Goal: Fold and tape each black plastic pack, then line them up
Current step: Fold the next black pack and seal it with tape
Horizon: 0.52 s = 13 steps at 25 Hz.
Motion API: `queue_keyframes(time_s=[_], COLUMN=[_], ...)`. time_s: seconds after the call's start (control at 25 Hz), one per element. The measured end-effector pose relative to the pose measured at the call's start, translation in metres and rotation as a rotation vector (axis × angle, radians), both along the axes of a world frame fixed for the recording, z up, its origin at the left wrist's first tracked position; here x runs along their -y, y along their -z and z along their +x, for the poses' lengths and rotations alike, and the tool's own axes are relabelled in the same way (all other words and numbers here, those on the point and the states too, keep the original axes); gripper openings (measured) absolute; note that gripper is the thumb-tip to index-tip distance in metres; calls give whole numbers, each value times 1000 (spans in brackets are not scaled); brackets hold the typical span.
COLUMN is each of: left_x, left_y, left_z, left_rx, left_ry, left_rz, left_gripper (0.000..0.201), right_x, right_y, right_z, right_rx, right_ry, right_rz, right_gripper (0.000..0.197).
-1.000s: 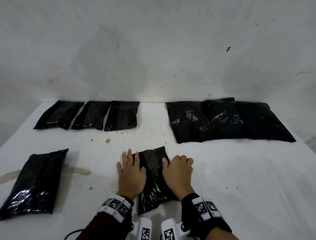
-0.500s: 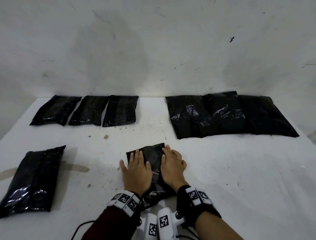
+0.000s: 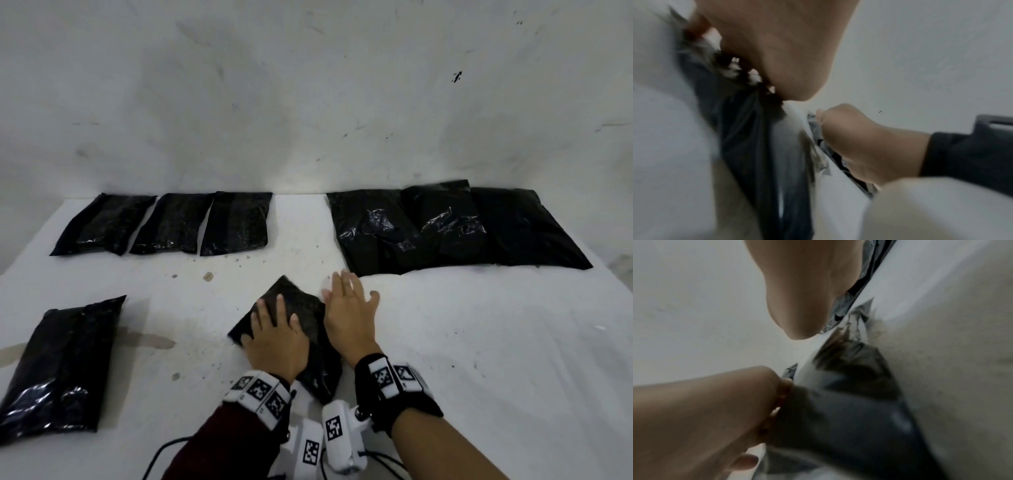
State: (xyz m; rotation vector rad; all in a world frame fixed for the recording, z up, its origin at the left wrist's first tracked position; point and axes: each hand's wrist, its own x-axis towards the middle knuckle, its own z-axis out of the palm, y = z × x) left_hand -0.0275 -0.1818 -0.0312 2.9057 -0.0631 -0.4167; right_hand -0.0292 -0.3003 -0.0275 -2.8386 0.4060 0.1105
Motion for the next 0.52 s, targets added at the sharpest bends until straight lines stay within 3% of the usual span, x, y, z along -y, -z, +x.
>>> queue_keyframes(time_s=[0.12,0.28,0.52], left_x=[-2,-18,-32], left_y=[-10,24,34], left_z=[4,20,26], left_rx=[104,221,189], left_ry=[-71,268,304], left_rz=[85,-228,-238], left_gripper=[55,69,85], right_x=[-8,-30,-14], right_y=[-2,12,19], right_z=[-8,-15,-3], right_rx=[60,-20,-65], right_ry=[23,-196,-298], right_rz=[97,237,243], right_gripper=[50,51,53])
